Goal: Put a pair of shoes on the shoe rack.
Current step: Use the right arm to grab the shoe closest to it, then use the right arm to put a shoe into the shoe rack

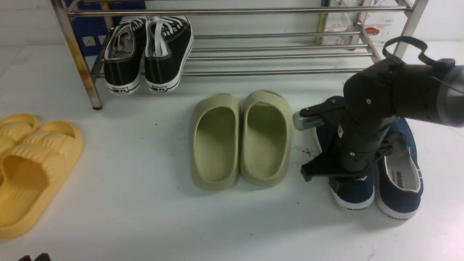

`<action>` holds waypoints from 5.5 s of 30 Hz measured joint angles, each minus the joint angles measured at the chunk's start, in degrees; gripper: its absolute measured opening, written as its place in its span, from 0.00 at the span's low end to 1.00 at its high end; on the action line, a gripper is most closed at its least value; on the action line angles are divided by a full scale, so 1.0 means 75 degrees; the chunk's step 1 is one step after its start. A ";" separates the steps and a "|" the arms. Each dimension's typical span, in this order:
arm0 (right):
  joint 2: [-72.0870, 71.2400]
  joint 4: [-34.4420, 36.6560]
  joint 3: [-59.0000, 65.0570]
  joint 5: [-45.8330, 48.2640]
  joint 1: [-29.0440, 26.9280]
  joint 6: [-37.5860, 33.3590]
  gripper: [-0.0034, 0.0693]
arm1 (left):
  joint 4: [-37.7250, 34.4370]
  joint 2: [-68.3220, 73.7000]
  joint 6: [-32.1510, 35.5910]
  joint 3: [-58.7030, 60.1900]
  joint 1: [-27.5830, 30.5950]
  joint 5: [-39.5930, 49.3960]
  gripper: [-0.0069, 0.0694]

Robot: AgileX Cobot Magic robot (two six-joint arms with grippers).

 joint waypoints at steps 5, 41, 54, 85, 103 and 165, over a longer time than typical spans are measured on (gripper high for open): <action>-0.0270 -0.0213 -0.0893 0.0704 0.0000 -0.0049 0.11 | 0.0000 0.0000 0.0000 0.0000 0.0000 0.0000 0.36; 0.1639 0.1961 -0.3831 0.0393 -0.1446 -0.2474 0.11 | 0.0000 0.0000 0.0000 0.0000 0.0000 0.0007 0.39; 0.2984 0.2156 -0.5977 0.1157 -0.1447 -0.2717 0.11 | 0.0000 0.0000 0.0000 0.0000 0.0000 0.0007 0.40; 0.3434 0.1470 -0.7077 0.1462 -0.1453 -0.3692 0.11 | 0.0000 0.0000 0.0000 0.0000 0.0000 0.0007 0.40; 0.3762 0.0995 -0.7092 0.0559 -0.1453 -0.3189 0.23 | 0.0000 0.0000 0.0000 0.0000 0.0000 0.0007 0.40; 0.1996 0.0959 -0.3614 -0.1643 -0.1446 -0.2038 0.06 | 0.0000 0.0000 0.0000 0.0000 0.0000 0.0014 0.40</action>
